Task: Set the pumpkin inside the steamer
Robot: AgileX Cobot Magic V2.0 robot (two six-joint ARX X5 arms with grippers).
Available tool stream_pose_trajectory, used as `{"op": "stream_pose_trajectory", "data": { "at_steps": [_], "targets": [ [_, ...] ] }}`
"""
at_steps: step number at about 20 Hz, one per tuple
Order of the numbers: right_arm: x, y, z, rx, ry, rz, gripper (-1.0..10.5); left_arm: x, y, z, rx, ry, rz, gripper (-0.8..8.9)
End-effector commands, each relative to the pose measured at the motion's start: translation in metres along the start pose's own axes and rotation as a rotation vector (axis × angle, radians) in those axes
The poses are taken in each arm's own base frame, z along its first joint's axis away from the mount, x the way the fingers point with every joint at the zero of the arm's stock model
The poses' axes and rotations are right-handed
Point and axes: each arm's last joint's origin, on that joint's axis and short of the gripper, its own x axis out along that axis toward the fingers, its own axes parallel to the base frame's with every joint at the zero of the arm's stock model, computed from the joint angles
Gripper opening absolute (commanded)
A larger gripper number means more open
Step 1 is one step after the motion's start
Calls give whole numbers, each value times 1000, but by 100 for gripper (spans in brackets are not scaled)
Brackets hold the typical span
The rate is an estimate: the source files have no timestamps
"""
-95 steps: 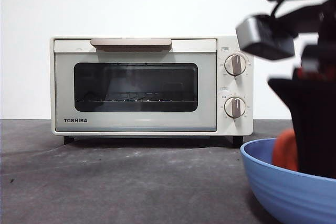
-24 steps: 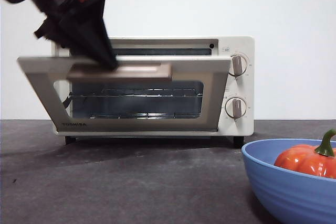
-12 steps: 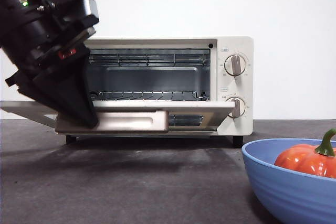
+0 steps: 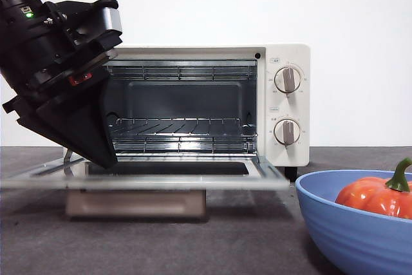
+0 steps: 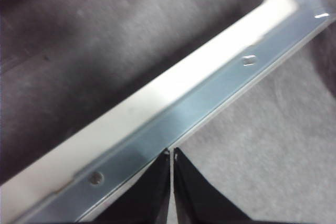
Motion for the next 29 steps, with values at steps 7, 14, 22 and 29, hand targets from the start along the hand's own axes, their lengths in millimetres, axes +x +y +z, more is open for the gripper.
{"op": "stream_pose_trajectory", "data": {
  "at_steps": [7,14,22,29],
  "targets": [
    [15,-4,-16,174,316,-91,270,-83,-21,5,13,-124,-23,15],
    [53,-14,-25,166,654,-323,339,-161,-35,-34,40,-226,-64,16],
    [99,-44,-21,160,765,-384,339,-197,-43,-54,78,-380,-143,16],
    [135,-83,-31,188,849,-388,336,-203,-44,-60,72,-409,-148,17]
  ]
}}
